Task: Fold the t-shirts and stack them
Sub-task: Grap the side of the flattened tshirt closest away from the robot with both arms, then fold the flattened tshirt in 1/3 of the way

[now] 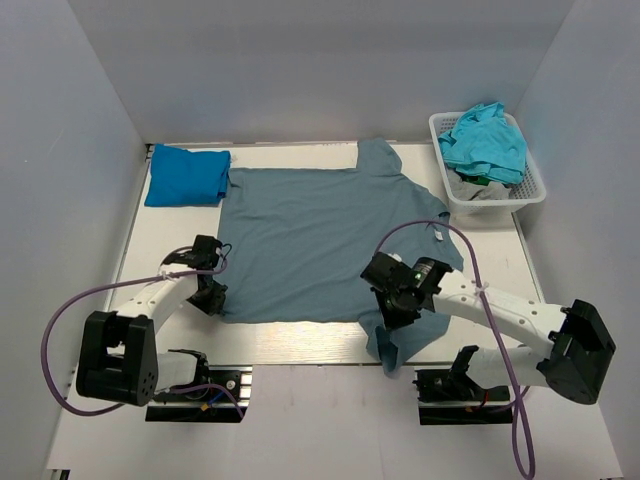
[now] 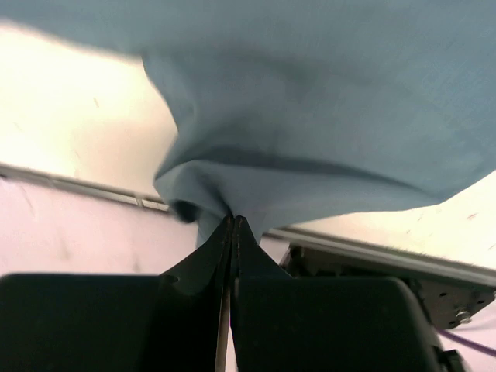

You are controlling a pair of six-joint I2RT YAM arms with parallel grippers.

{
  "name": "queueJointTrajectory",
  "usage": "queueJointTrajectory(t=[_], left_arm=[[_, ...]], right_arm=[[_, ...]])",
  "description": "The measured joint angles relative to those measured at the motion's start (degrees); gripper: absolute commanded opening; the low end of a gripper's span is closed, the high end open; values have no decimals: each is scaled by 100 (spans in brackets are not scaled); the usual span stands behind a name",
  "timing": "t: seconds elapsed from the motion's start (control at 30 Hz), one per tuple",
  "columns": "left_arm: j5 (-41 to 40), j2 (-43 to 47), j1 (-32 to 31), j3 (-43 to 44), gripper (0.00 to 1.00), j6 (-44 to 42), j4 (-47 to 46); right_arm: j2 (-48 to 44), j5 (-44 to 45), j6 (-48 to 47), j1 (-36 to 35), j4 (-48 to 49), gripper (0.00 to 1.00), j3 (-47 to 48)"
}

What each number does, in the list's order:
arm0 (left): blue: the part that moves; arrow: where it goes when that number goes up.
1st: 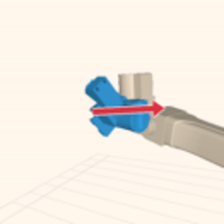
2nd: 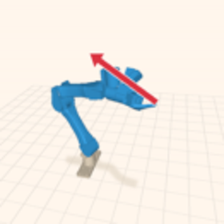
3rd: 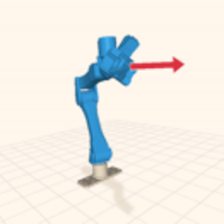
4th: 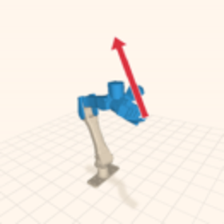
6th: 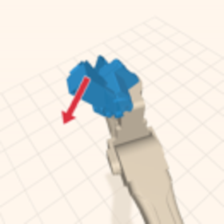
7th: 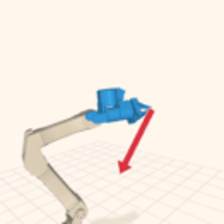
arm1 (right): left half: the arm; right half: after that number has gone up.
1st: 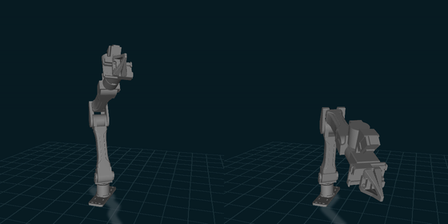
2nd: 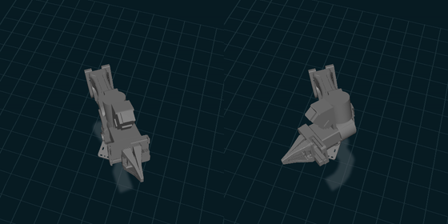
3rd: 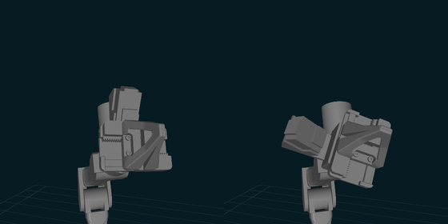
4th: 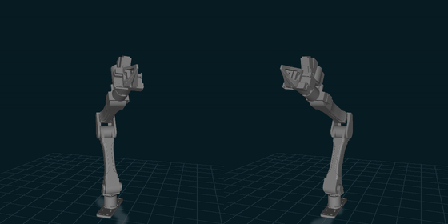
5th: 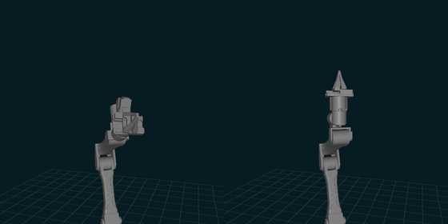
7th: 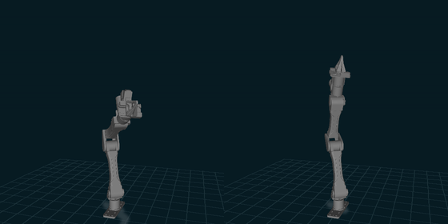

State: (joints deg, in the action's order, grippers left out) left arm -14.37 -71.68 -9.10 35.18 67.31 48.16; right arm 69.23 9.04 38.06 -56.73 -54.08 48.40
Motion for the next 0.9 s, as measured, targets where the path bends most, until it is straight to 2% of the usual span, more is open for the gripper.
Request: queueJointTrajectory(t=[0.37, 0.9], left_arm=[[160, -205, 0, 601, 0, -197, 136], [101, -1333, 11, 2079, 0, -302, 313]], right_arm=[[402, 909, -619, 885, -37, 0, 1233], [1572, 1032, -1961, 2210, 286, 0, 2544]])
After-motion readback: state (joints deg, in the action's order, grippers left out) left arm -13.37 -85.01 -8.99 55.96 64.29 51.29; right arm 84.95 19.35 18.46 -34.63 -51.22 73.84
